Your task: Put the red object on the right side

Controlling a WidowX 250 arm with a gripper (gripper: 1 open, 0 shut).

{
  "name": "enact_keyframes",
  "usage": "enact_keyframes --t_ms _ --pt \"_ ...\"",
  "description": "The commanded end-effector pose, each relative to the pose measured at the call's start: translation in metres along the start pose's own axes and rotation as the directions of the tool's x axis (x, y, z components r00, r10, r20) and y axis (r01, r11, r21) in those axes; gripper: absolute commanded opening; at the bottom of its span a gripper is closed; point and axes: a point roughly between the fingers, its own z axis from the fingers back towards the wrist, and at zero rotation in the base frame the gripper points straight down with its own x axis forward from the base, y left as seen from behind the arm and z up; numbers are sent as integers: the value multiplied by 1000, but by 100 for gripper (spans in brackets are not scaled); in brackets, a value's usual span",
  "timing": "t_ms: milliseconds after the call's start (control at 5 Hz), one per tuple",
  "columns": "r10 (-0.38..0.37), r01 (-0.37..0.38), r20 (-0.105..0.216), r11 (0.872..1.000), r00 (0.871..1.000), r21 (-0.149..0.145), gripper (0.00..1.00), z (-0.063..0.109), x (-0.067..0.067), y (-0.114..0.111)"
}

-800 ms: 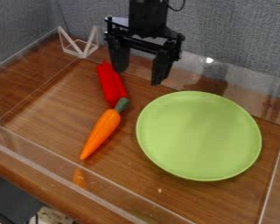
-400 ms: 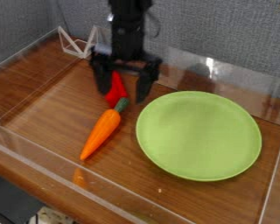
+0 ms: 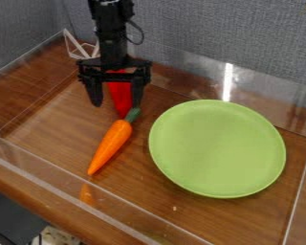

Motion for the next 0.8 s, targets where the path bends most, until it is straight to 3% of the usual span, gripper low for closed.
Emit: enact_keyframes --t_ms 0,200,400,600 --pt "114 -112 62 993 992 -28 100 9 10 -1" --pt "202 -200 66 979 977 -44 100 1 11 -7" --pt "212 -209 67 977 975 -44 100 -12 20 -6" --pt "222 -219 77 975 972 -45 100 -15 27 -4"
